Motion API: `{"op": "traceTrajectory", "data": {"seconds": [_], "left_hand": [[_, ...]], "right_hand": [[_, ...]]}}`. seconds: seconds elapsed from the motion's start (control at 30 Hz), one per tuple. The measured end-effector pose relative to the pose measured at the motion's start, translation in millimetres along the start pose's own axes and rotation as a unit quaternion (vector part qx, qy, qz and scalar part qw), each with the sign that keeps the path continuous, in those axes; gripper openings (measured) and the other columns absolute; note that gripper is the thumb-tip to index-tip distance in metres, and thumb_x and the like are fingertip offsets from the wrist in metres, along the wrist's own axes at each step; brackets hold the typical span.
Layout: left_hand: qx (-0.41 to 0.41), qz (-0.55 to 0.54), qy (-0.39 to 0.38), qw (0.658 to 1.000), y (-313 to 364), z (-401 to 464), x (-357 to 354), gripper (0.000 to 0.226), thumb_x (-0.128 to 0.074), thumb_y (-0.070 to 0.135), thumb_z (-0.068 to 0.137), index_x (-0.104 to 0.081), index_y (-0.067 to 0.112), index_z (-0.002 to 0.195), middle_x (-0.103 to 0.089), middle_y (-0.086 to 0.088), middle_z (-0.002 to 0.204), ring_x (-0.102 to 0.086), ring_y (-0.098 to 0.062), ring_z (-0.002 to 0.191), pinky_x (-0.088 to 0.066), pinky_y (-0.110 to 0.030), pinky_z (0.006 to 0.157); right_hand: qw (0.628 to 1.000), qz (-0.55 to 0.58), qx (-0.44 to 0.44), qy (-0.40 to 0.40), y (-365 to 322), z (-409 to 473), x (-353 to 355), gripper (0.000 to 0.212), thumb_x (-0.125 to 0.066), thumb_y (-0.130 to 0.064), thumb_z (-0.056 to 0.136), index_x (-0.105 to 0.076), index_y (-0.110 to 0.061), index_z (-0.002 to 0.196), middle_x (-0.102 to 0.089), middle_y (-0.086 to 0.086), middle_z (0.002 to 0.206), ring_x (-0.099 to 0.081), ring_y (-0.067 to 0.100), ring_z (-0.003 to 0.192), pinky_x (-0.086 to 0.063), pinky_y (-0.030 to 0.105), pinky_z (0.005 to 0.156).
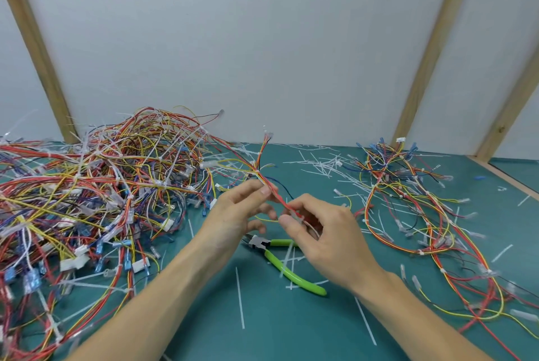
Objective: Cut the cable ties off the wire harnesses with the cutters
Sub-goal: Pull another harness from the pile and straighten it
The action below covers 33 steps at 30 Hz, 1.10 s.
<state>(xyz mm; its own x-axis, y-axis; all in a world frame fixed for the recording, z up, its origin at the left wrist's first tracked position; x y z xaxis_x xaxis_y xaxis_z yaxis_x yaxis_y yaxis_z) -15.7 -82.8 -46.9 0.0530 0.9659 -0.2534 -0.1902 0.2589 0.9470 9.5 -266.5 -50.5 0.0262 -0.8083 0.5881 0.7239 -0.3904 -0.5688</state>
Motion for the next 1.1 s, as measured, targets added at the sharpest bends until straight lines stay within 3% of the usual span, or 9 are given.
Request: {"op": "traceTrajectory", "data": {"seconds": [0.13, 0.3, 0.5, 0.57, 0.7, 0.8, 0.93, 1.1], "left_hand": [[0.013, -0.027, 0.096, 0.995, 1.3, 6.0, 8.8, 0.011, -0.054, 0.025, 0.099, -0.059, 0.016, 0.094, -0.076, -0.006, 0.096, -0.063, -0.011, 0.057, -0.043, -0.021, 0.043], [0.021, -0.049, 0.181, 0.982, -2.3, 8.5, 29.6, 0.012, -0.056, 0.029, 0.102, -0.064, 0.021, 0.098, -0.076, -0.001, 0.094, -0.059, -0.008, 0.057, -0.041, -0.018, 0.044], [-0.005, 0.021, 0.162, 0.987, -1.5, 7.9, 25.3, 0.017, -0.054, 0.028, 0.103, -0.07, 0.022, 0.108, -0.076, 0.0, 0.096, -0.064, -0.009, 0.065, -0.045, -0.019, 0.049], [-0.003, 0.058, 0.127, 0.99, -1.1, 6.5, 19.5, 0.017, -0.056, 0.023, 0.102, -0.071, 0.021, 0.109, -0.075, 0.001, 0.094, -0.066, -0.011, 0.07, -0.047, -0.019, 0.054], [-0.007, 0.084, 0.032, 0.996, -3.0, 1.7, 10.4, 0.02, -0.067, 0.016, 0.094, -0.069, 0.014, 0.114, -0.074, -0.005, 0.095, -0.064, -0.018, 0.076, -0.047, -0.022, 0.06], [-0.02, 0.104, -0.001, 0.994, -2.6, -0.8, 4.8, 0.023, -0.066, 0.023, 0.091, -0.073, 0.021, 0.113, -0.068, -0.007, 0.088, -0.063, -0.016, 0.078, -0.047, -0.022, 0.062], [-0.022, 0.097, 0.039, 0.994, -4.8, 0.2, 0.8, 0.012, -0.069, 0.023, 0.094, -0.077, 0.015, 0.098, -0.07, -0.003, 0.083, -0.062, -0.016, 0.065, -0.044, -0.025, 0.057], [-0.031, 0.043, 0.137, 0.989, -3.2, 4.0, 7.5, 0.017, -0.066, 0.029, 0.092, -0.075, 0.014, 0.093, -0.071, -0.001, 0.08, -0.061, -0.013, 0.06, -0.045, -0.021, 0.048]], "right_hand": [[0.999, -0.011, -0.014, -0.027, 8.5, 1.2, 4.3, 0.028, -0.054, -0.053, 0.098, -0.067, -0.03, 0.089, -0.068, -0.013, 0.081, -0.066, 0.011, 0.081, -0.052, 0.034, 0.075], [0.995, -0.092, -0.036, -0.021, 22.1, 2.0, 6.0, 0.015, -0.064, -0.035, 0.099, -0.066, -0.028, 0.086, -0.066, -0.014, 0.079, -0.062, 0.008, 0.079, -0.047, 0.03, 0.078], [0.998, -0.033, -0.046, 0.005, 20.8, 2.3, 5.0, 0.018, -0.058, -0.029, 0.104, -0.062, -0.028, 0.086, -0.053, -0.004, 0.059, -0.049, 0.019, 0.056, -0.039, 0.036, 0.055], [0.998, -0.018, -0.053, 0.008, 21.5, 1.9, 4.7, 0.019, -0.056, -0.026, 0.105, -0.064, -0.026, 0.088, -0.055, 0.0, 0.058, -0.049, 0.019, 0.052, -0.039, 0.035, 0.053], [0.998, -0.027, -0.059, 0.015, 22.9, 2.1, 5.0, 0.021, -0.052, -0.026, 0.107, -0.066, -0.027, 0.092, -0.06, -0.009, 0.061, -0.053, 0.015, 0.051, -0.038, 0.026, 0.052], [0.998, -0.032, -0.054, -0.003, 22.6, 2.0, 4.6, 0.02, -0.053, -0.031, 0.107, -0.069, -0.03, 0.094, -0.063, -0.011, 0.063, -0.056, 0.014, 0.052, -0.039, 0.024, 0.053], [0.998, -0.032, -0.045, -0.029, 18.3, 0.2, 2.2, 0.02, -0.054, -0.035, 0.106, -0.071, -0.031, 0.097, -0.065, -0.014, 0.066, -0.057, 0.012, 0.054, -0.037, 0.022, 0.054], [0.998, 0.0, -0.056, -0.021, 13.0, 1.5, 5.7, 0.034, -0.045, -0.05, 0.103, -0.068, -0.031, 0.086, -0.062, -0.017, 0.063, -0.056, 0.01, 0.054, -0.039, 0.026, 0.055]]}}
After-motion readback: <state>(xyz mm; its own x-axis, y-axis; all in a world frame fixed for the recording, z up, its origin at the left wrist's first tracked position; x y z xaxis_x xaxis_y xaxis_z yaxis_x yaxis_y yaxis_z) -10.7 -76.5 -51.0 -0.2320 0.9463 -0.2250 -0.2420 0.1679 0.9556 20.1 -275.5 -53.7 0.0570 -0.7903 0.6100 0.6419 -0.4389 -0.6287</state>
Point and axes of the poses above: each hand's wrist, its own z-axis towards the middle knuckle, its own x-axis out of the back of the hand, y = z × x, the point moved 1 cm from there along z, towards the middle knuckle
